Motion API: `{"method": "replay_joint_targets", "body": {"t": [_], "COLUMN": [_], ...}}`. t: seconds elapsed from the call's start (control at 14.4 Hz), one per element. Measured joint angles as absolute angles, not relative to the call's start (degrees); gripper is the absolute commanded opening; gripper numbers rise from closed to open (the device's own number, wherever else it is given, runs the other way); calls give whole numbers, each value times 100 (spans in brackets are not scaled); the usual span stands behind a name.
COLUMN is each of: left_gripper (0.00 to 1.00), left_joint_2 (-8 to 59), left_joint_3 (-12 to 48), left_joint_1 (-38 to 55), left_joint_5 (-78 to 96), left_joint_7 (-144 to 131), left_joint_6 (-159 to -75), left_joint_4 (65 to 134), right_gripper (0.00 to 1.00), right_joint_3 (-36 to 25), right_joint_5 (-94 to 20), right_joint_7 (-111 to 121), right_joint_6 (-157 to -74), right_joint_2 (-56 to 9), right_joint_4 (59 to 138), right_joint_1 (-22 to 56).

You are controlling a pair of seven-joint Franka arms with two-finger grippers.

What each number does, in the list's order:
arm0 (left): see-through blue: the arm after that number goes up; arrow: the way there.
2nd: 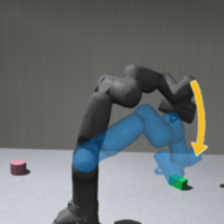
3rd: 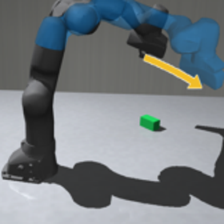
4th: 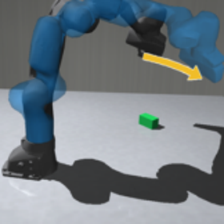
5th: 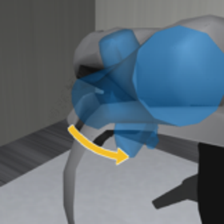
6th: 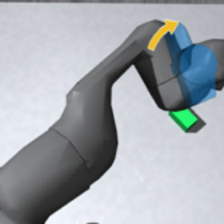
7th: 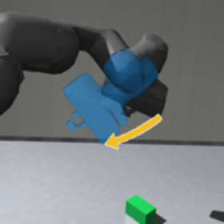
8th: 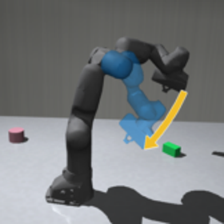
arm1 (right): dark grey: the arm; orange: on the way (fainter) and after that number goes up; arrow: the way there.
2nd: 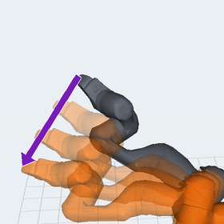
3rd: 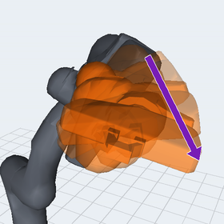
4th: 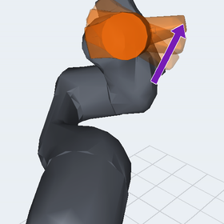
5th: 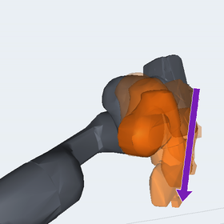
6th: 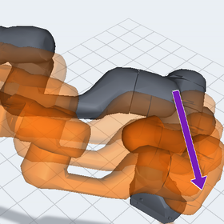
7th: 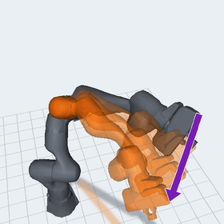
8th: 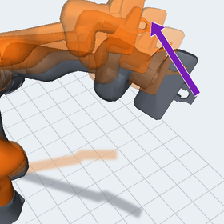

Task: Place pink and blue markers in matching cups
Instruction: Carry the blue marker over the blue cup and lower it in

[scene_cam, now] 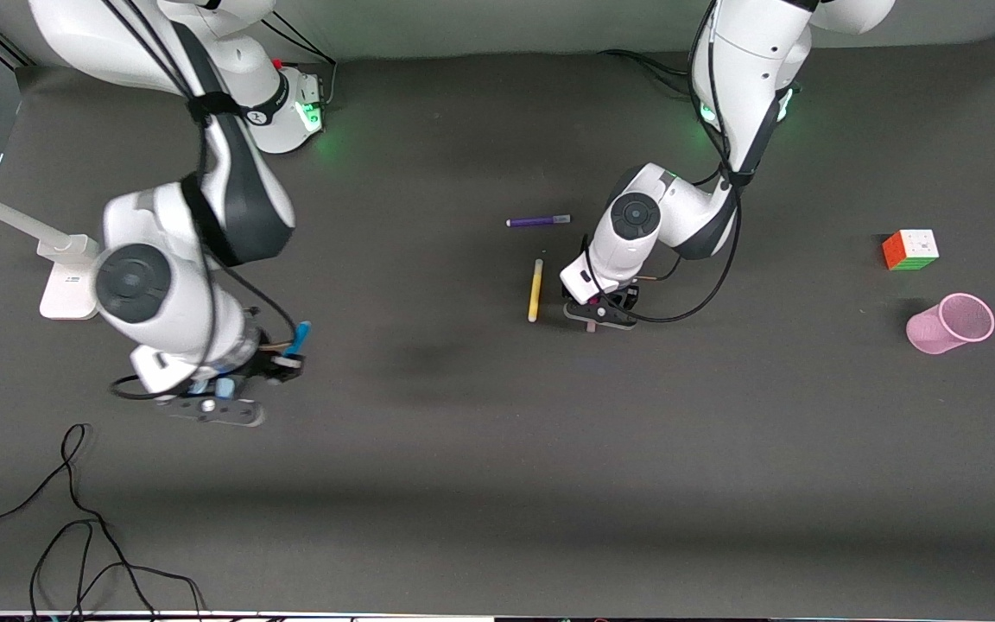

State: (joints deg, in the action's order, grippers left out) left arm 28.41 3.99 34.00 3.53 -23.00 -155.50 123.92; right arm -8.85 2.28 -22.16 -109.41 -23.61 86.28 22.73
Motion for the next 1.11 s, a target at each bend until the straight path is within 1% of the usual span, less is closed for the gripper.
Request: {"method": "replay_joint_targets", "body": {"t": [0.14,0.21,0.35,0.49,0.56,0.69,0.83,0.9,1.04,1.11], "left_gripper": [85,98,98,97,95,88,64,57,46,39], "left_joint_2": [2833,2820,2779,2744,2736,2733,2733,2733,2731,2715], "left_joint_3": [397,392,373,345,339,338,341,341,340,336], "left_joint_1": [3396,3392,3378,3330,3305,3285,3285,3285,3285,3283], "left_joint_5": [353,353,353,353,352,348,345,343,334,324], "left_joint_7": [-2301,-2301,-2301,-2300,-2300,-2297,-2297,-2297,-2297,-2295], "left_joint_6": [-15520,-15474,-15356,-15249,-15241,-15238,-15235,-15235,-15234,-15233], "left_joint_4": [12388,12384,12383,12385,12385,12387,12391,12391,12390,12390], "right_gripper": [0,0,0,0,0,0,0,0,0,0], "right_joint_3": [-1255,-1473,-1901,-2192,-2279,-2355,-2362,-2362,-2377,-2403], "right_joint_5": [237,237,237,220,199,181,181,181,181,181], "right_joint_7": [-1560,-1141,-358,201,388,537,575,577,581,606], "right_joint_6": [-11191,-11390,-11923,-12551,-12864,-13528,-14178,-14421,-14765,-14951], "right_joint_2": [-2300,-2272,-2206,-2103,-2047,-1918,-1789,-1727,-1602,-1544], "right_joint_4": [8690,8794,9138,9617,9879,10425,10975,11214,11583,11746], "right_joint_1": [2272,2269,2251,2219,2212,2212,2216,2220,2225,2225]}}
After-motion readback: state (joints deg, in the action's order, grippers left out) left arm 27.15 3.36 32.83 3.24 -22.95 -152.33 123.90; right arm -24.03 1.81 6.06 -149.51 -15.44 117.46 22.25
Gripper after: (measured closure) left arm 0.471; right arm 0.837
